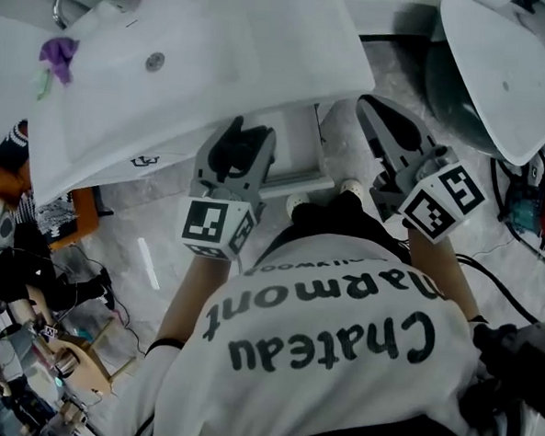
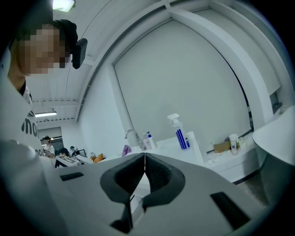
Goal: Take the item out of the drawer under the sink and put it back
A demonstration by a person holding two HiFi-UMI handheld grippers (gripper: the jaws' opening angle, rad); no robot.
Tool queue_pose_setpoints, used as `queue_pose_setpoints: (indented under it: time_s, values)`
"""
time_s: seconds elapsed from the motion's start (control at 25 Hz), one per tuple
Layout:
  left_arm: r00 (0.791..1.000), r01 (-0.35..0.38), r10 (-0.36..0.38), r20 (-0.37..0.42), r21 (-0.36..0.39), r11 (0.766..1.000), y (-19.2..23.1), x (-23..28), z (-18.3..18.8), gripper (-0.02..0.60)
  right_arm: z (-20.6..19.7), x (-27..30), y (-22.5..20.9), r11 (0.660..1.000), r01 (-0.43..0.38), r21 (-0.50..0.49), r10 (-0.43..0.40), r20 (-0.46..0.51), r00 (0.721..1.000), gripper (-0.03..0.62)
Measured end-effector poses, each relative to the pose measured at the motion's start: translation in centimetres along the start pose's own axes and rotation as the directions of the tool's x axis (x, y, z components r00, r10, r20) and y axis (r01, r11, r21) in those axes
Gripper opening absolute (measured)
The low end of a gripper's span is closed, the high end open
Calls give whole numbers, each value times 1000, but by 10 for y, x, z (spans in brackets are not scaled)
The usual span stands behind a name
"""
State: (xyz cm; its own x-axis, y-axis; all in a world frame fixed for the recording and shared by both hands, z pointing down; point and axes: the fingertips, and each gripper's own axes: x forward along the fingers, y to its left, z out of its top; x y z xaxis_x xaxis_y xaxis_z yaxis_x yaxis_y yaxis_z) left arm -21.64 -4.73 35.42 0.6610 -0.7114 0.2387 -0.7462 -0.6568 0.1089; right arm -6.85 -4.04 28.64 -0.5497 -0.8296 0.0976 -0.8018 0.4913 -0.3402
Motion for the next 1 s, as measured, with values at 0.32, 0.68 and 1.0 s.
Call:
queue_pose_setpoints:
  time_s: [0.32, 0.68, 1.0]
  values:
    - [997, 43, -39, 71, -62, 997, 7, -6, 63, 212, 45, -5, 10, 997, 11, -76, -7, 59, 998, 11]
    - [989, 64, -65, 134, 10, 998, 3, -7, 127, 212, 42, 8, 17, 996, 15, -93, -15, 1, 1000, 11]
    - [981, 44, -46, 191, 16, 999, -4, 3, 155, 212, 42, 15, 12, 992, -40, -121, 36, -34, 999, 11]
